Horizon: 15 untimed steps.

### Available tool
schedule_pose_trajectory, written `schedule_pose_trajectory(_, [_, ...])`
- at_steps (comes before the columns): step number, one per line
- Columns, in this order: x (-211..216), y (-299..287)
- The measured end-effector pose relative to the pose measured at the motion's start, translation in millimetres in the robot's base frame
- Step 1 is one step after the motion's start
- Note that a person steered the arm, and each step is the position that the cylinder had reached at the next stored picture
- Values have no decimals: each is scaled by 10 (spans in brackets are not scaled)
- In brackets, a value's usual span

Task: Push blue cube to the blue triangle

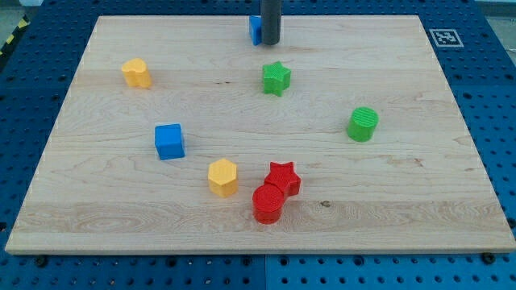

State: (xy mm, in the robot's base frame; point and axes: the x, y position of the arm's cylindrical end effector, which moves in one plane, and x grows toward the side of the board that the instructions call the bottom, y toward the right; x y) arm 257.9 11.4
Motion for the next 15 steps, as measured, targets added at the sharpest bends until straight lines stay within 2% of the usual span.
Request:
schedule_pose_trajectory(1, [0,-223])
schedule_pose_trajectory(4, [-45,-255])
schedule_pose_trajectory(5, [295,-352])
schedule_pose_trajectory(6, [923,-757])
schedule_pose_trajectory(8, [1782,-2153])
schedule_pose_trajectory(9, [2107,-2303])
schedule_pose_trajectory(10, [2473,-2303])
schedule_pose_trajectory(11, [2472,-2294])
schedule_pose_trajectory(13, [2425,-1533])
schedule_pose_trajectory(15, [2365,-1255])
